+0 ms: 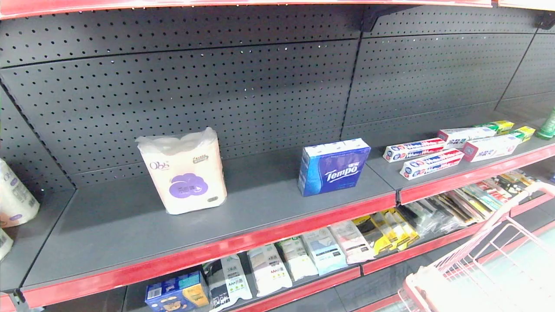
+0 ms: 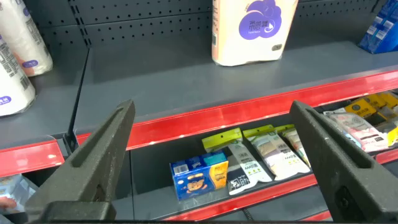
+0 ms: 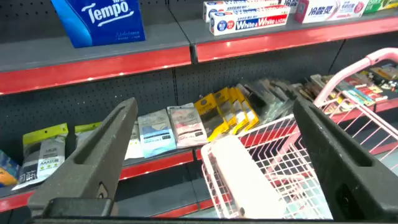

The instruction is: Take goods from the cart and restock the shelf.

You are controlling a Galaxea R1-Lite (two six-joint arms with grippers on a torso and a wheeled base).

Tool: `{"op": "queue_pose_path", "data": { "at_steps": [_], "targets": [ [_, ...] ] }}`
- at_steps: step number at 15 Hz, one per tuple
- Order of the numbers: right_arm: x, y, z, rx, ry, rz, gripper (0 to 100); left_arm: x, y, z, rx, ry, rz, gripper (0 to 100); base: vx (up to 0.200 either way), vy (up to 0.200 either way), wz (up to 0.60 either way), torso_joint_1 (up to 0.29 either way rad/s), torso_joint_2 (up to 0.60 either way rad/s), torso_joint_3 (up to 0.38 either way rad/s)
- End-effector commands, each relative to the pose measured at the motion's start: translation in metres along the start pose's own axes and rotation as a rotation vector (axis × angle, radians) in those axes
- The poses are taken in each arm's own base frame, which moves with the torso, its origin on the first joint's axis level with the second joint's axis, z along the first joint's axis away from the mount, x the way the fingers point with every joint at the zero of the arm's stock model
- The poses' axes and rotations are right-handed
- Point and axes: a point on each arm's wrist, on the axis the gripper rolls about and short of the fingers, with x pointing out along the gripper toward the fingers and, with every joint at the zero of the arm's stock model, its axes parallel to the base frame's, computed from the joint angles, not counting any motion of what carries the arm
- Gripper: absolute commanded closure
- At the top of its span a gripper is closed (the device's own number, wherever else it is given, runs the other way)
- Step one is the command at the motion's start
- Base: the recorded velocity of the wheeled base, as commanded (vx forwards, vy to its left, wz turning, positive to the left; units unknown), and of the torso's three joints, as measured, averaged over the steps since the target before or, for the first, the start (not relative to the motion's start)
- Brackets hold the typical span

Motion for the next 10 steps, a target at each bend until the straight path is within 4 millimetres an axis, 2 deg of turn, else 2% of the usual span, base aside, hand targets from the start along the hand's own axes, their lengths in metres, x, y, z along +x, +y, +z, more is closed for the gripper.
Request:
{"op": "queue_pose_path", "data": {
  "at_steps": [1,2,3,4,5,6,7,9,10],
  "targets": [
    [0.015,-0.003,0.104,0.058,-0.014,-0.006,0,0.0,0.0,0.0,0.0,0.002,0.001,0,0.0,0.0,0.0,0.0,0.0,0.0],
    [0.047,-0.005,0.176,0.206,-0.028,-0.054,0,0.0,0.0,0.0,-0.002,0.002,0.002,0,0.0,0.0,0.0,0.0,0.0,0.0],
    [0.086,-0.006,0.212,0.204,0.042,-0.07,0,0.0,0.0,0.0,0.0,0.002,0.001,0,0.0,0.0,0.0,0.0,0.0,0.0],
    [0.092,-0.007,0.209,0.177,0.099,-0.079,0,0.0,0.0,0.0,0.0,0.002,0.001,0,0.0,0.0,0.0,0.0,0.0,0.0],
    [0.106,-0.006,0.167,0.06,0.383,-0.051,0,0.0,0.0,0.0,0.0,0.002,0.001,0,0.0,0.0,0.0,0.0,0.0,0.0],
    [0.112,-0.006,0.146,0.036,0.505,-0.038,0,0.0,0.0,0.0,0.0,0.002,0.001,0,0.0,0.0,0.0,0.0,0.0,0.0],
    [0.138,-0.011,0.115,0.056,0.713,-0.044,0,0.0,0.0,0.0,0.0,0.002,0.001,0,0.0,0.0,0.0,0.0,0.0,0.0],
    [0.164,-0.028,0.075,-0.015,0.96,-0.058,0,0.0,0.0,0.0,0.0,0.002,0.001,0,0.0,0.0,0.0,0.0,0.0,0.0],
    [0.172,-0.039,0.058,-0.078,1.063,-0.04,0,0.0,0.0,0.0,0.0,0.002,0.001,0,0.0,0.0,0.0,0.0,0.0,0.0]
  ]
}}
